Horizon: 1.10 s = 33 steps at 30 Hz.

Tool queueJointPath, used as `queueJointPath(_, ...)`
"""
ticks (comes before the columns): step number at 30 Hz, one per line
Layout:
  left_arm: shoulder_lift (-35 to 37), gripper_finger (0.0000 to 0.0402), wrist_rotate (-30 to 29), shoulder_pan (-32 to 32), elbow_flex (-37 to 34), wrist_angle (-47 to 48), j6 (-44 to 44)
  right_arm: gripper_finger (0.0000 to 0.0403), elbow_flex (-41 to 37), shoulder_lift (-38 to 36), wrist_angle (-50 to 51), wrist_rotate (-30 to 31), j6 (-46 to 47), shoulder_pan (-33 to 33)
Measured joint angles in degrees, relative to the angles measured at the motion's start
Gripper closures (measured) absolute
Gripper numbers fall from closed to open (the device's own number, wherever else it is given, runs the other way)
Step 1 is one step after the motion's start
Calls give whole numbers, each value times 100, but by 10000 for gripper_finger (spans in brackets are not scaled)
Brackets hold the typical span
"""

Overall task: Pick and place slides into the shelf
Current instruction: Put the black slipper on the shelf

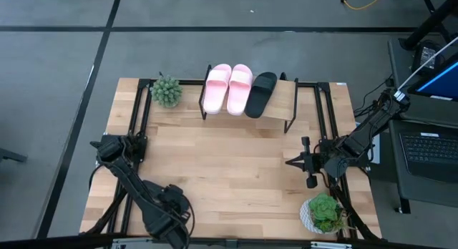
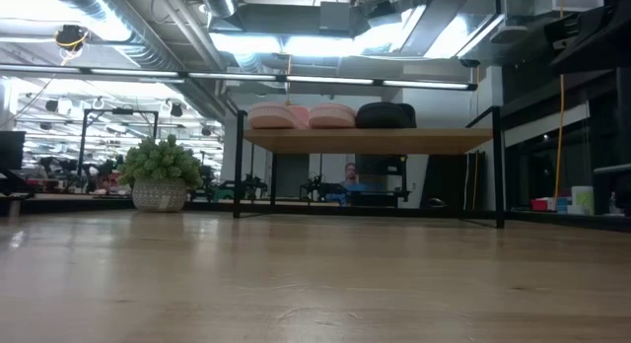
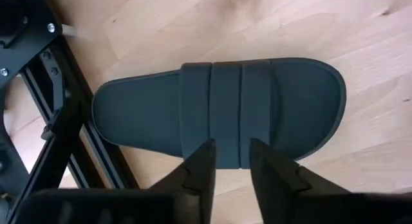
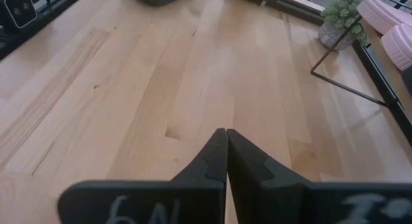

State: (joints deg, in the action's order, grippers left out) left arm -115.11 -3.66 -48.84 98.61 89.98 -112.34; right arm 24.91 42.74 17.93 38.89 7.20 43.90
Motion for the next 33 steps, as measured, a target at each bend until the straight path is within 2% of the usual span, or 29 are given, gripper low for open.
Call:
queueJointPath(3, 0, 298, -2, -48, 0, 2, -4, 393, 0, -2, -1, -3, 3, 0)
queueJointPath(7, 12, 296, -113, -218, 0, 1, 2, 393, 0, -2, -15, -13, 7, 0)
queueJointPath(13, 383, 319, -1198, -568, -4, 4, -370, 393, 1, -2, -66, -17, 18, 1)
queueJointPath(19, 790, 340, -1519, -737, -177, -2, -756, 393, 2, -2, -68, -41, 22, 0)
queueJointPath(23, 1115, 348, -1536, -836, -712, -184, -916, 393, 2, -2, -166, -314, 13, 2)
queueJointPath(33, 2429, 374, -1537, -960, -2535, -1323, -1208, 393, 2, -2, -198, -315, -4, -2)
